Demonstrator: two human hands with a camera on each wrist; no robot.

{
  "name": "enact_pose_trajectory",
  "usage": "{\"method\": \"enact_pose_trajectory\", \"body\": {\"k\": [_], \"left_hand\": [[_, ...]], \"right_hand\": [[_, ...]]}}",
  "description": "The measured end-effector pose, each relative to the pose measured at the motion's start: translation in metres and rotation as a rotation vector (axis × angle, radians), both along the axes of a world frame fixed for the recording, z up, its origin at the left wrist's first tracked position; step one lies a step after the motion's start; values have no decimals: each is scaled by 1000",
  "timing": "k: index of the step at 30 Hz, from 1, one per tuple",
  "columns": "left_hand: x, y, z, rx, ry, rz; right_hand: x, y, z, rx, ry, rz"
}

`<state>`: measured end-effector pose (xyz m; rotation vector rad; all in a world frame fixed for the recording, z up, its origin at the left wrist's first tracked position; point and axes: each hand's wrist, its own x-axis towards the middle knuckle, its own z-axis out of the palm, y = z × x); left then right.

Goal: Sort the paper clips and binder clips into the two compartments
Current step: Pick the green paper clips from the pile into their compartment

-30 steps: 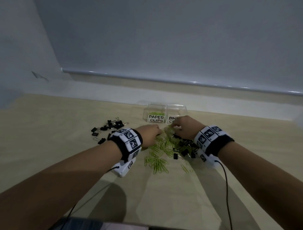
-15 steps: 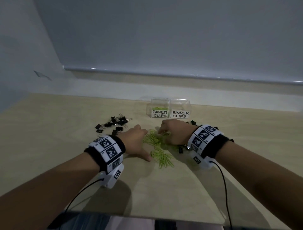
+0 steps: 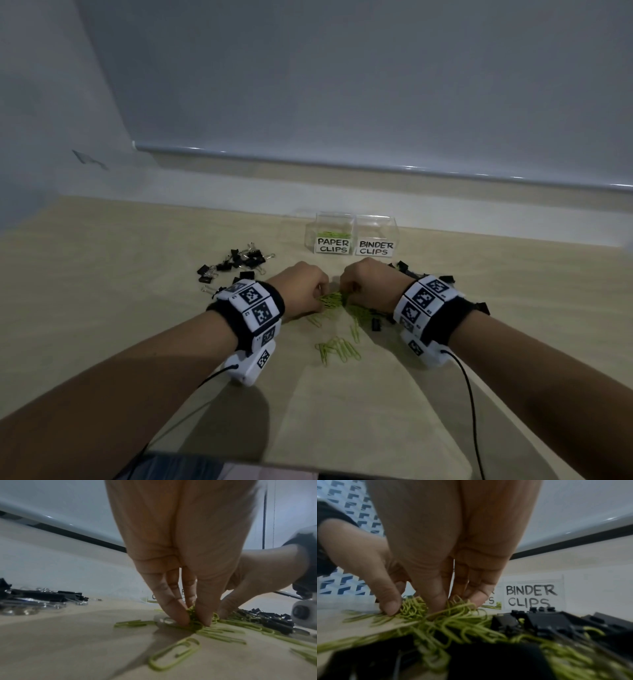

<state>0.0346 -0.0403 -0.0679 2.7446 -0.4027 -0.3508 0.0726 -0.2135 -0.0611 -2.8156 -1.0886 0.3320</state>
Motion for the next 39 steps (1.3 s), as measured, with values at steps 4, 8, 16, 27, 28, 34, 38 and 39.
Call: {"method": "enact_pose_trajectory", "body": {"k": [4,8,16,27,28,34,38,39], "left_hand": [[8,6,1,-71,-29,-17],[19,13,7,-205,-16,20],[73,18,38,-463,-194,247],[117,-12,31,-287,-246,332],[115,-13,29,-252,-237,307],[71,0,31,-113,-232,85],[30,7,24,60,39,-28],[24,6,20,94,85,-30]], "right_hand": [[12,-10,0,169,70,-98],[21,-20,8,528,196,-296],[82,2,42,860,151,-475],[88,4,17,665,-16,-550],[81,-1,17,633,-31,-510],[22,-10,22,177,101,-135],[7,-1,18,-161,53,-29],[5,1,17,-195,53,-27]]}}
